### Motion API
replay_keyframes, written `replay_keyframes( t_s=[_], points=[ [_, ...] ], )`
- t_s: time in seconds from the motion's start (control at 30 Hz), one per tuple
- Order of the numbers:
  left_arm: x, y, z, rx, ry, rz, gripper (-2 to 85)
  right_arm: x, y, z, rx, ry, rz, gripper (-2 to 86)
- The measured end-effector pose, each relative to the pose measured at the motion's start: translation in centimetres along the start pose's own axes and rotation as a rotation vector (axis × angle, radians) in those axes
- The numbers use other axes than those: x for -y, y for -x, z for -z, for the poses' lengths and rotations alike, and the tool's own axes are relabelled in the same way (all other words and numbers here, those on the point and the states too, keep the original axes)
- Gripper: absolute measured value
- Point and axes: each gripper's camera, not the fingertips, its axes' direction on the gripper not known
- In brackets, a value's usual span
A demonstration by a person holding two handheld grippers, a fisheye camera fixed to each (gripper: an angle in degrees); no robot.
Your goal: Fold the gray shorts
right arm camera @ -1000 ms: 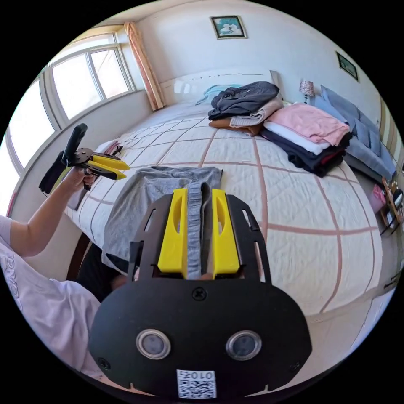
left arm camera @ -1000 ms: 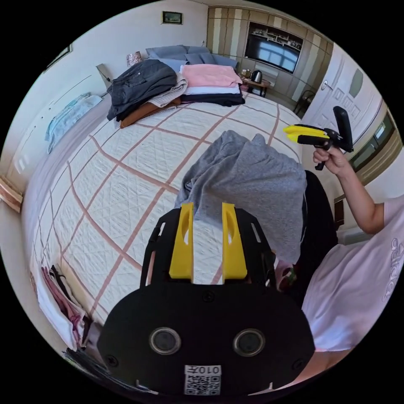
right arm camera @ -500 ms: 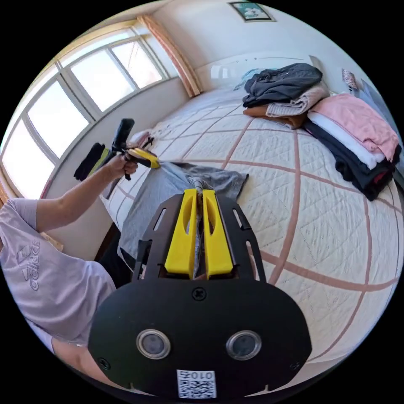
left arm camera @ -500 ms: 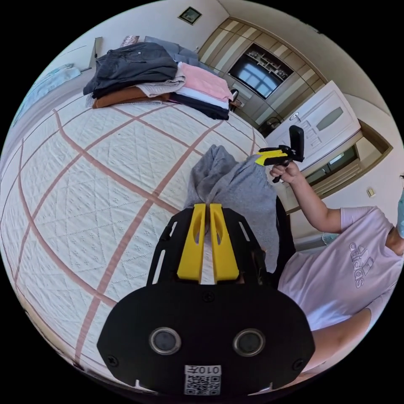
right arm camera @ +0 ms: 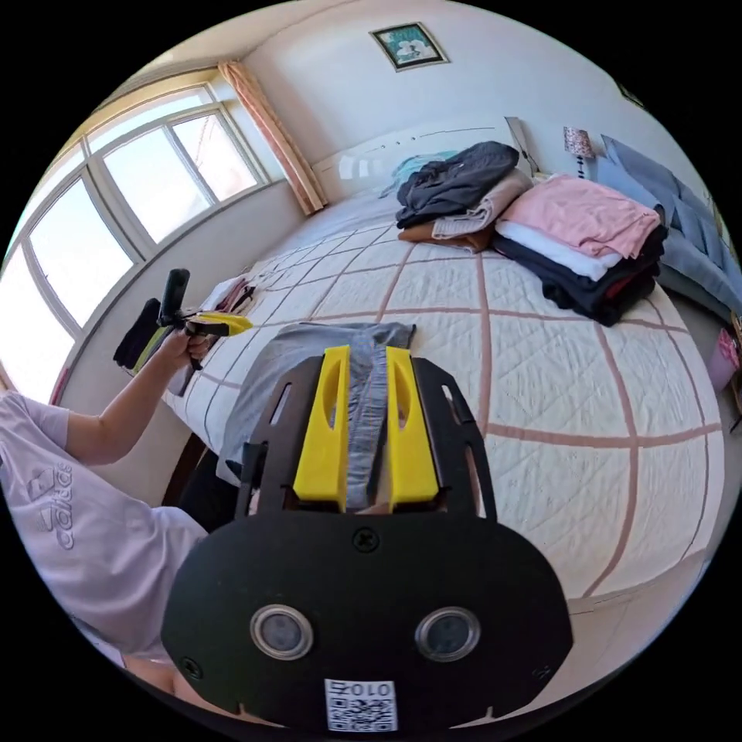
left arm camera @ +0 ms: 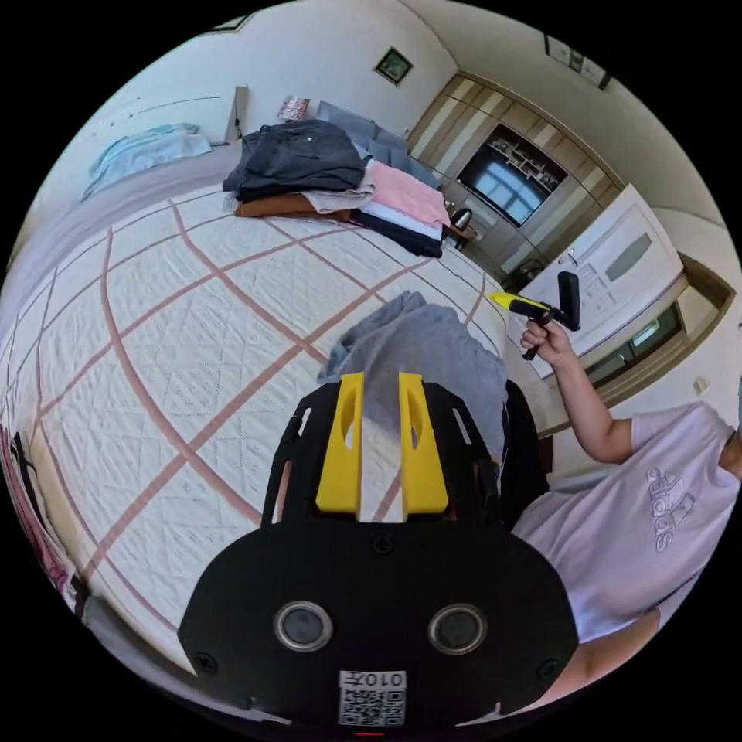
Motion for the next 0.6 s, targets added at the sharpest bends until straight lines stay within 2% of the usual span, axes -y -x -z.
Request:
replay_keyframes(
  t_s=[0.07, 0.13, 0.2, 0.23, 0.33, 0.47, 0.6],
  points=[
    [-1.0, -5.1, -2.4, 0.047, 0.097, -0.119, 7.9, -1.1, 2.3, -1.6, 0.006, 0.069, 0.042, 8.6],
    [-1.6, -7.0, -4.9, 0.067, 0.146, -0.151, 8.6, -2.5, 3.2, -3.9, -0.018, 0.104, 0.029, 8.5],
    [-2.0, -6.8, -7.9, 0.088, 0.192, -0.119, 8.9, -4.0, 1.8, -7.2, -0.055, 0.177, -0.055, 7.0],
    [-2.4, -5.6, -9.9, 0.087, 0.229, -0.068, 9.1, -4.4, 1.3, -7.4, -0.06, 0.144, -0.07, 6.4],
    [-4.2, -2.9, -10.6, -0.022, 0.154, 0.087, 9.4, -5.1, -0.3, -6.4, -0.026, 0.114, -0.13, 6.2],
    [-9.5, -4.8, -6.7, 0.002, 0.033, 0.207, 10.6, -6.7, 2.6, -1.7, -0.046, 0.0, -0.046, 10.8],
    [-17.3, -7.2, -6.7, -0.136, -0.055, 0.333, 10.9, -11.3, 5.3, 0.6, 0.088, -0.1, -0.052, 11.1]
  ],
)
